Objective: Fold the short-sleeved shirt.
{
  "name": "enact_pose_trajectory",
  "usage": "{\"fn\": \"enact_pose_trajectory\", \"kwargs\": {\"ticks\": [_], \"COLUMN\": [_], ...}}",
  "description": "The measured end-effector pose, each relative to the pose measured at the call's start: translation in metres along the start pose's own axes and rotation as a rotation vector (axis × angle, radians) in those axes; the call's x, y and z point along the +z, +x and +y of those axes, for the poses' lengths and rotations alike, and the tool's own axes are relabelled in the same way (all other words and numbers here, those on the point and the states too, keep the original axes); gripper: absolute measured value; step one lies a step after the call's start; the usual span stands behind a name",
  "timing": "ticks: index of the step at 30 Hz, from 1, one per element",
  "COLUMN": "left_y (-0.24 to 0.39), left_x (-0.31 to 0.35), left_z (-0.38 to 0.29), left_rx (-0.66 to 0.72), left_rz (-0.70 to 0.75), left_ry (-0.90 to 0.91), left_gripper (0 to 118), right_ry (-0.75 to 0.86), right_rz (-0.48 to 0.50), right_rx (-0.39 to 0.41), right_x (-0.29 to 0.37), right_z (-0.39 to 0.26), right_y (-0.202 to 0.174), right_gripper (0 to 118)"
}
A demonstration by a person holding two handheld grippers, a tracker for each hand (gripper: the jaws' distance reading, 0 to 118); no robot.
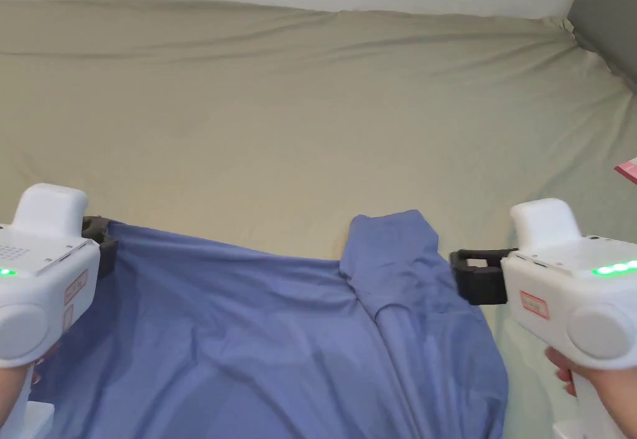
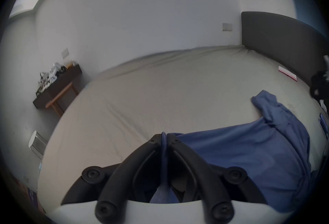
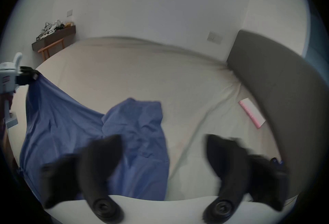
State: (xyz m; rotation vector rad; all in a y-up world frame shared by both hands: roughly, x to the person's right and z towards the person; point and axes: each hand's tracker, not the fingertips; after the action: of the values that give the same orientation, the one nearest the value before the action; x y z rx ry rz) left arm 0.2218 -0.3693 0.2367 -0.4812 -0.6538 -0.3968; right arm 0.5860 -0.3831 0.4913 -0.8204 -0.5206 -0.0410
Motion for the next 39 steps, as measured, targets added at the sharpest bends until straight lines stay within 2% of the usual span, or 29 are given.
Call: {"fn": "enact_pose_trajectory", "kwargs": {"ticks": [2,6,9,10,12,13,14,16,17,18,20,24,25,28,35,39], "left_y": [0.002,-0.002,-0.003,-0.004,-0.004,-0.004,-0.004,-0.004,-0.004,-0.004,-0.007,-0.017,-0.020,-0.025,-0.040,-0.047], "left_x": [0.024,0.051,0.061,0.063,0.063,0.063,0.061,0.058,0.057,0.057,0.058,0.072,0.077,0.104,0.174,0.223], "left_z": [0.001,-0.005,-0.015,-0.016,-0.022,-0.024,-0.027,-0.030,-0.032,-0.033,-0.036,-0.028,-0.024,-0.007,0.030,0.050], "left_rx": [-0.004,-0.001,0.002,0.006,0.014,0.013,0.008,0.009,0.010,0.009,0.004,0.010,0.015,0.022,0.031,0.060], "left_rz": [0.007,0.015,0.020,0.019,0.023,0.030,0.037,0.039,0.039,0.044,0.058,0.093,0.098,0.123,0.188,0.208], "left_ry": [0.018,0.031,0.038,0.035,0.014,0.011,0.001,-0.019,-0.023,-0.026,-0.026,-0.001,0.010,0.078,0.246,0.350], "left_gripper": [4,4,4,4,4,4,4,4,4,4,4,4,4,4,4,4], "right_ry": [-0.063,-0.264,-0.375,-0.398,-0.317,-0.308,-0.288,-0.276,-0.265,-0.240,-0.244,-0.088,-0.051,0.068,0.386,0.559], "right_rz": [0.027,0.010,0.012,0.008,0.022,0.015,0.045,0.053,0.062,0.054,0.009,-0.041,-0.040,-0.066,-0.129,-0.192], "right_rx": [-0.011,0.002,-0.108,-0.112,-0.115,-0.086,-0.072,-0.061,-0.034,0.020,0.085,0.052,0.041,0.002,-0.076,-0.053], "right_x": [-0.029,-0.098,-0.138,-0.143,-0.136,-0.130,-0.127,-0.121,-0.112,-0.109,-0.088,-0.028,-0.027,0.036,0.185,0.254], "right_z": [-0.003,-0.019,-0.039,-0.043,-0.047,-0.047,-0.047,-0.045,-0.041,-0.040,-0.031,-0.008,-0.007,0.013,0.031,0.036], "right_y": [0.002,0.008,0.017,0.016,0.011,0.008,0.004,-0.001,-0.005,-0.007,-0.003,0.027,0.024,0.050,0.064,0.061], "right_gripper": [114,114,114,114,112,107,98,69,42,3,3,3,3,3,3,3]}}
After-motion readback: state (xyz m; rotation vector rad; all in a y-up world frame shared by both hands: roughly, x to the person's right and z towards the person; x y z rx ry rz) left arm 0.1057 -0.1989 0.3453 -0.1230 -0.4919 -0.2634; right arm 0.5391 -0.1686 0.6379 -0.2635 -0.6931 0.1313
